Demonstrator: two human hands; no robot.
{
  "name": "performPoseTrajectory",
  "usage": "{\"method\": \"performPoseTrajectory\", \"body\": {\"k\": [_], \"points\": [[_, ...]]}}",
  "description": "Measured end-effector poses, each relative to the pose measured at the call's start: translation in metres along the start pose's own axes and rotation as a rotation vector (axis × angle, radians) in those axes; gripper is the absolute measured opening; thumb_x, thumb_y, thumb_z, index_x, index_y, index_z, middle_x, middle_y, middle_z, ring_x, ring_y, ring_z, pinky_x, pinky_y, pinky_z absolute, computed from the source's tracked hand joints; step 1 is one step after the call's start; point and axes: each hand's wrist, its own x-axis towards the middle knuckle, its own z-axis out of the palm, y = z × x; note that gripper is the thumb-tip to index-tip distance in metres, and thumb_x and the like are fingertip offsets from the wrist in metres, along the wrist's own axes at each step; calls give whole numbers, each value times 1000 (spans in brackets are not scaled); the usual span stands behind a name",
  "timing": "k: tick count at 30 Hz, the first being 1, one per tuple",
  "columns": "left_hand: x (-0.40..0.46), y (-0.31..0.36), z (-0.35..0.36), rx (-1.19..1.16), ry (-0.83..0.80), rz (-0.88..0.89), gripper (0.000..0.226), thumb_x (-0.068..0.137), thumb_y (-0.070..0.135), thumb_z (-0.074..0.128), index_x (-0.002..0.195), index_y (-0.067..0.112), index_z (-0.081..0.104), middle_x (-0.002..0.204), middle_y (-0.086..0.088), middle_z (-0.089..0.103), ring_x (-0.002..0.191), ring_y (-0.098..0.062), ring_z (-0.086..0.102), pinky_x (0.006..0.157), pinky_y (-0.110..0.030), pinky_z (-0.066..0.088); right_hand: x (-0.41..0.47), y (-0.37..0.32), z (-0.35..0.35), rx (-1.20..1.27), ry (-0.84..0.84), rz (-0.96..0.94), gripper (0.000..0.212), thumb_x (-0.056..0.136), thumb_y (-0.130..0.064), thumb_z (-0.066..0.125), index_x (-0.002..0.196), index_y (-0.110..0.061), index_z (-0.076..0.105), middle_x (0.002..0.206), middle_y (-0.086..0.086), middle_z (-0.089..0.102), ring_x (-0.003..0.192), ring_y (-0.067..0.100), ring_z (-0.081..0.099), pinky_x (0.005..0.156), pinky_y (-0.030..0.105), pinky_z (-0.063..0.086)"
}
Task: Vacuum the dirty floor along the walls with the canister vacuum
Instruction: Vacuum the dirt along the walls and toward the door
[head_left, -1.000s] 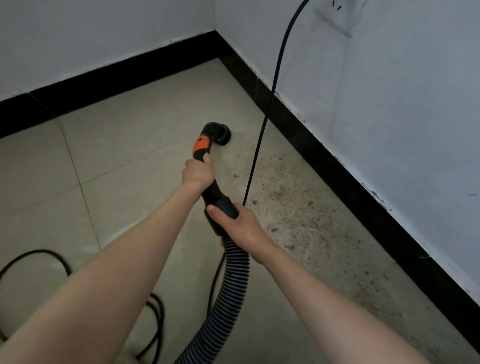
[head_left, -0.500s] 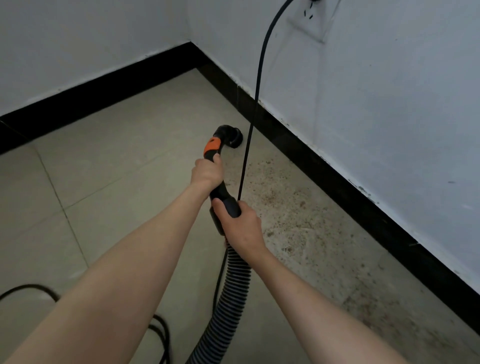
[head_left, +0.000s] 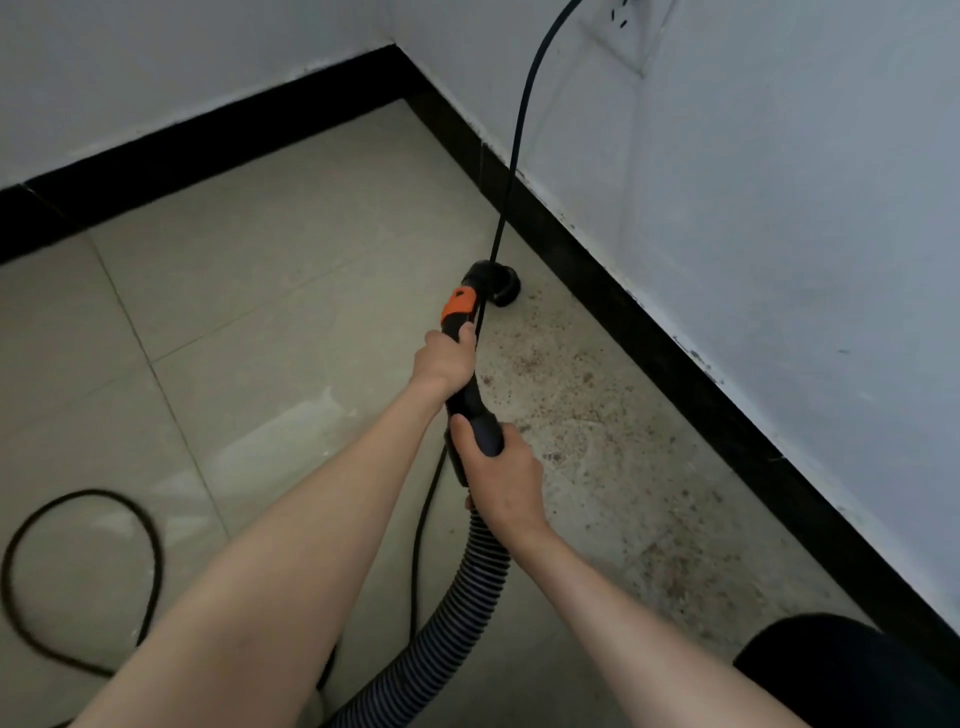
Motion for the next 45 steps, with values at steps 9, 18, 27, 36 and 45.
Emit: {"method": "performPoseTrajectory", "body": {"k": [9, 18, 27, 36, 45], "points": [[45, 3, -15, -14, 206, -32, 58, 100, 43, 35, 130, -6, 43, 130, -26, 51, 117, -39, 52, 92, -37, 43, 42, -21, 8, -13, -153, -85, 31, 88, -50, 63, 85, -19, 57, 78, -3, 60, 62, 8, 57, 47, 14, 45], [53, 31, 15, 45, 71, 72, 57, 101, 42, 32, 130, -5, 42, 130, -24, 51, 116, -38, 52, 90, -35, 43, 59, -11, -3, 13, -23, -41, 37, 84, -59, 61, 91, -23, 56, 84, 2, 64, 76, 25, 66, 71, 47, 59], [35, 31, 39, 36, -29, 66, 56, 101, 41, 30, 133, -4, 41, 131, -23, 51, 118, -36, 51, 91, -33, 42, 39, 0, -30, -89, 42, -20, 42, 85, -59, 60, 94, -18, 57, 84, 1, 63, 79, 23, 64, 72, 41, 56], [2, 17, 57, 86, -101, 62, 58, 101, 43, 29, 131, -5, 43, 129, -25, 52, 116, -37, 52, 91, -36, 43, -1, 16, -39, -82, 93, 35, 44, 84, -61, 58, 96, -18, 56, 80, -1, 62, 80, 24, 65, 77, 45, 56], [-7, 18, 50, 17, -176, 71, 59, 99, 46, 32, 127, -3, 46, 124, -24, 56, 111, -38, 57, 96, -43, 47, -8, 12, -41, -13, 80, 32, 39, 83, -61, 58, 90, -22, 57, 84, 1, 65, 76, 21, 64, 69, 39, 55]]}}
